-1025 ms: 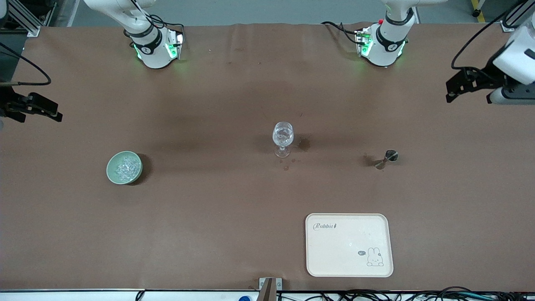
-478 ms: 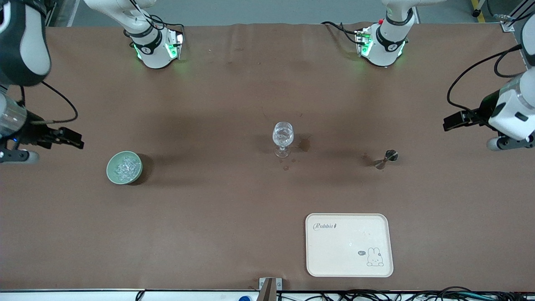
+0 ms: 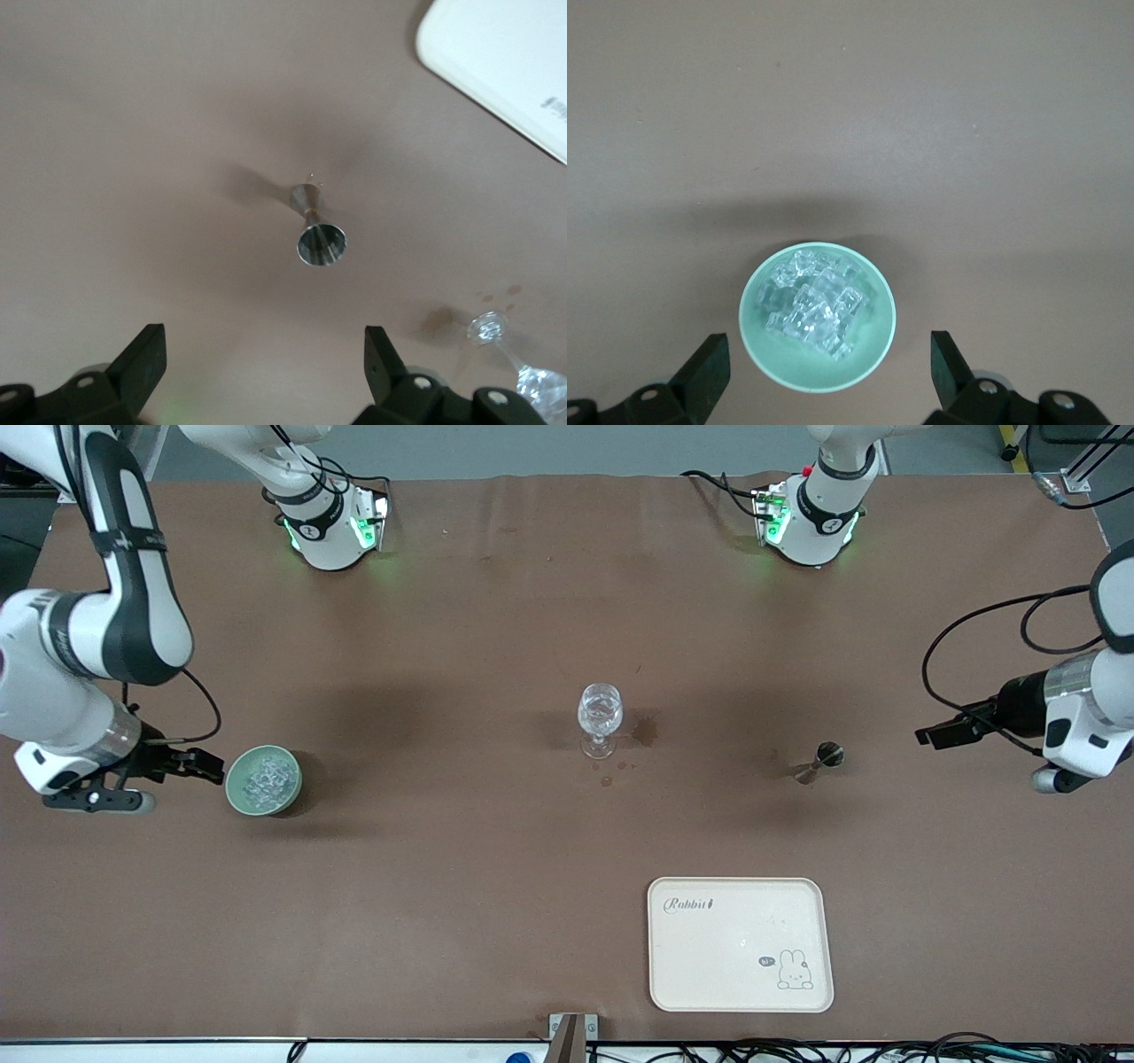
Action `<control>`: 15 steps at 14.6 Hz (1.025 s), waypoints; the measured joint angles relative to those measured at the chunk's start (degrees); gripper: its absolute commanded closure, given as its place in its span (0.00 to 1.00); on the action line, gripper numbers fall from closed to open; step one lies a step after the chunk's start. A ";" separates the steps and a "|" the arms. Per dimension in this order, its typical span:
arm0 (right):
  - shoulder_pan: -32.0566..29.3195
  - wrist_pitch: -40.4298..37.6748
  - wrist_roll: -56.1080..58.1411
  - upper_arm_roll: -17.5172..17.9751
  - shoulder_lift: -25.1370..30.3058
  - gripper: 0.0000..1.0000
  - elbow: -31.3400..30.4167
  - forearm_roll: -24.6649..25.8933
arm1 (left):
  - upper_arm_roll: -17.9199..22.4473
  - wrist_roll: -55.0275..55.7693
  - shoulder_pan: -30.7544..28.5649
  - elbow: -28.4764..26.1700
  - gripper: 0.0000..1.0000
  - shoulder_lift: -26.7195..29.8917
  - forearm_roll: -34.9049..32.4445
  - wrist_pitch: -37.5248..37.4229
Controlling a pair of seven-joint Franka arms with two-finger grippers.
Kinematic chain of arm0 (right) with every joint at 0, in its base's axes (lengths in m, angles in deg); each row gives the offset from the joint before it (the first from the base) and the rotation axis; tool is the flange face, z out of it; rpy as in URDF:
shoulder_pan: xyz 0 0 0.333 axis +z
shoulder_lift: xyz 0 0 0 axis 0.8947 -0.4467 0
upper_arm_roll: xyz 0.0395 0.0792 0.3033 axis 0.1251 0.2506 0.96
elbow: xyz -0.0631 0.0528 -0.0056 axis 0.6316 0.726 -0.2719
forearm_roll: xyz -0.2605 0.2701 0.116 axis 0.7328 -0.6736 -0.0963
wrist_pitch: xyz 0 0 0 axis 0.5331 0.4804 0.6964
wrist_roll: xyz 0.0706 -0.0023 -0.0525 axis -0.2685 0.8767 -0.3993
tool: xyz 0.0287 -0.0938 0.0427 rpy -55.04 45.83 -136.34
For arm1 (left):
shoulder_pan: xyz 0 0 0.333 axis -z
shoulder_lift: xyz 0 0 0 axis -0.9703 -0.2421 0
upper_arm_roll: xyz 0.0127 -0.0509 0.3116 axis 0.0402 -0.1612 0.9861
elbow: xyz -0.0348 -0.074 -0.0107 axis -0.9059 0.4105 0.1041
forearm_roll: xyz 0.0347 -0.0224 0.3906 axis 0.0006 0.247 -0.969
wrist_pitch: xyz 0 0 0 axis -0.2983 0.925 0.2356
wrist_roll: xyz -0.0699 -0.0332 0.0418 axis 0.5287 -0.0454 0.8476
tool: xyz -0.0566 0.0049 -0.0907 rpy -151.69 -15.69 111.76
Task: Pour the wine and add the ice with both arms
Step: 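Grasp an ice cube with the right gripper while the left gripper grasps the jigger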
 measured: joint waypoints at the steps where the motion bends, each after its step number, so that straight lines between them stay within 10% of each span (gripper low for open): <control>1: 0.00 2.01 0.00 0.00 -1.06 0.00 -0.89 0.00 | 0.00 0.09 -1.20 -0.98 0.03 -1.47 2.26 0.63; 15: 0.11 16.03 -0.08 0.34 -7.93 0.15 -9.42 -0.02 | -0.18 18.05 -8.59 -0.69 0.12 -21.76 24.07 2.24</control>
